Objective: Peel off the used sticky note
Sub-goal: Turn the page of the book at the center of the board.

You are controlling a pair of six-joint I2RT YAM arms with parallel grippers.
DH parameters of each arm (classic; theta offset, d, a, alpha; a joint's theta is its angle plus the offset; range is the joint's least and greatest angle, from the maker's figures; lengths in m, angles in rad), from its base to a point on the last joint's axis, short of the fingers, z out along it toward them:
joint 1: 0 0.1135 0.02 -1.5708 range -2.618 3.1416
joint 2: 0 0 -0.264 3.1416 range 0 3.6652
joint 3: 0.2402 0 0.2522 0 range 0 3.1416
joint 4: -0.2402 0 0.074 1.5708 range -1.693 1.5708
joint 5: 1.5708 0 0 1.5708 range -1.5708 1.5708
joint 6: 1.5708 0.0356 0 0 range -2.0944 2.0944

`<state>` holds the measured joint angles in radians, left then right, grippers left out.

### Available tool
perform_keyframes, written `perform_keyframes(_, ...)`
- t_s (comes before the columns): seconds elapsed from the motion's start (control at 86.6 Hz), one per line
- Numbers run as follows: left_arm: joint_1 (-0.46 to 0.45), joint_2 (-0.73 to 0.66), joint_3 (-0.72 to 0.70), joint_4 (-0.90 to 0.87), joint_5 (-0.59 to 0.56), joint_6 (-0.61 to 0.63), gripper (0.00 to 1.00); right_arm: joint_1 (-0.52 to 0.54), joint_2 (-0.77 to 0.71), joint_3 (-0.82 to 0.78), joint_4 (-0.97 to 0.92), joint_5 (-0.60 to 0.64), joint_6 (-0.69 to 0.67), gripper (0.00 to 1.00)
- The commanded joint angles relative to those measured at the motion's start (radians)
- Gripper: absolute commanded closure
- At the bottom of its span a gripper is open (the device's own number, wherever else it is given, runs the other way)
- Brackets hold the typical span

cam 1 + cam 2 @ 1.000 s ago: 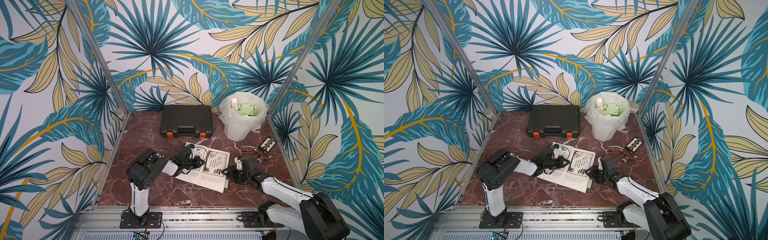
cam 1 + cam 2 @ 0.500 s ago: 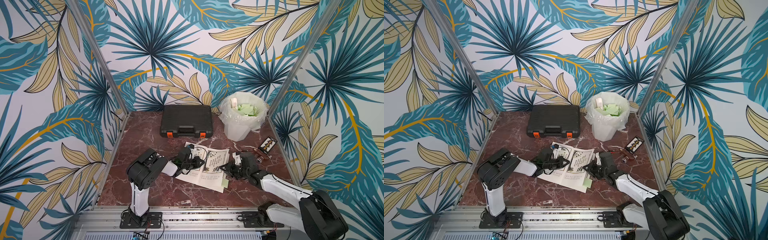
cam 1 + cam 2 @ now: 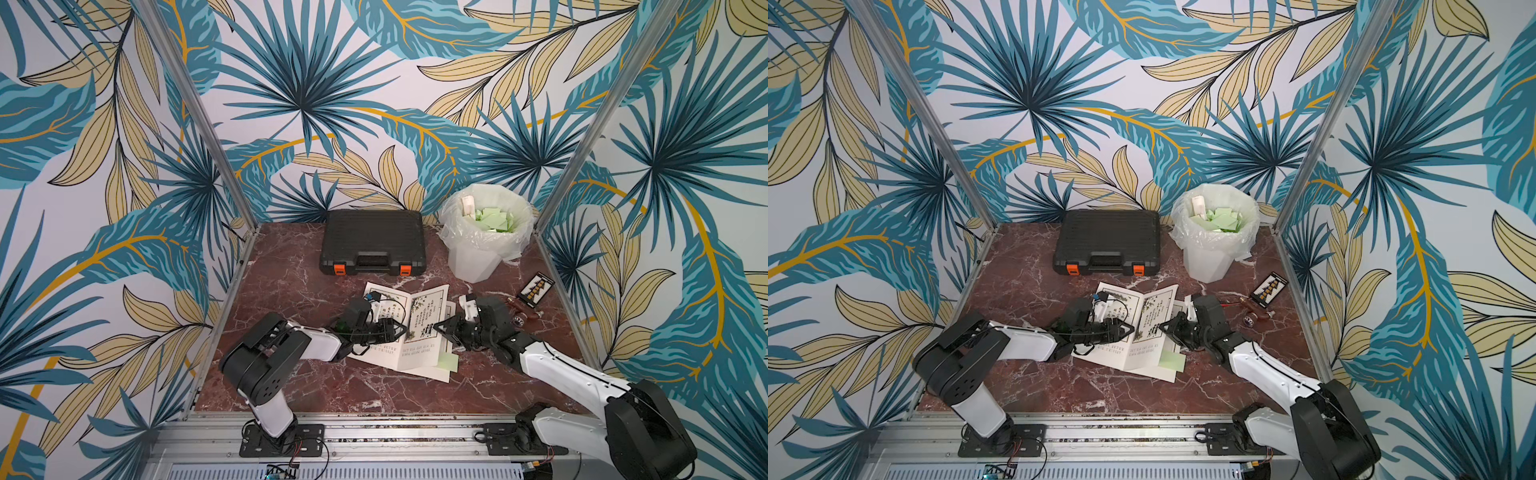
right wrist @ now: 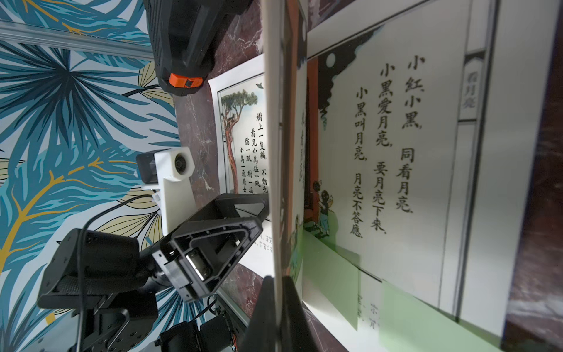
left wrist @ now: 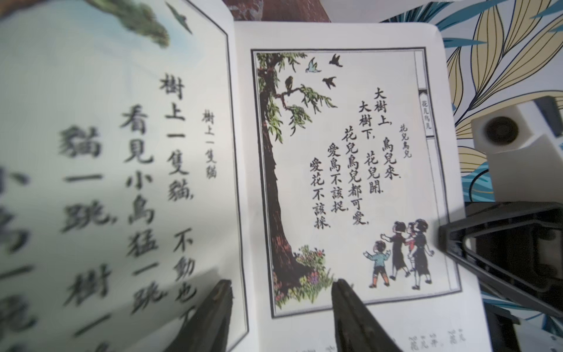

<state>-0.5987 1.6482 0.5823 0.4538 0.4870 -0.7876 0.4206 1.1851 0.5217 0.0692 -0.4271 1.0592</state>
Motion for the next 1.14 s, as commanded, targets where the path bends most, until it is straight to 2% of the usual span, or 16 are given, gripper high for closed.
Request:
perform_keyframes(0.0,-0.004,-0.151,-0.010,-0.238,-0.048,0.120,0.34,0.016,0.006,0.044,-0.030,0.027,-0.002,1.00)
perform_keyframes(0.15,-0.017,-0.378,-0.001,-0.408,-0.069,0.204,0.27,0.051,0.042,0.103,-0.068,0.046,-0.013,1.00)
perform_keyframes(0.427,-0.062,-0.526,0.056,-0.603,-0.110,0.344,0.20,0.104,0.116,0.190,-0.097,0.082,-0.023,1.00)
perform_keyframes(0.716,-0.158,-0.515,0.147,-0.726,-0.188,0.436,0.14,0.163,0.245,0.335,-0.143,0.133,-0.030,1.00)
perform_keyframes(0.866,-0.229,-0.508,0.190,-0.820,-0.332,0.470,0.08,0.182,0.291,0.386,-0.157,0.149,-0.032,0.99)
perform_keyframes(1.005,-0.266,-0.450,0.277,-0.915,-0.477,0.485,0.06,0.197,0.321,0.425,-0.169,0.157,-0.037,0.99)
perform_keyframes(1.132,-0.283,-0.386,0.369,-0.968,-0.530,0.502,0.05,0.209,0.337,0.444,-0.174,0.163,-0.036,0.99)
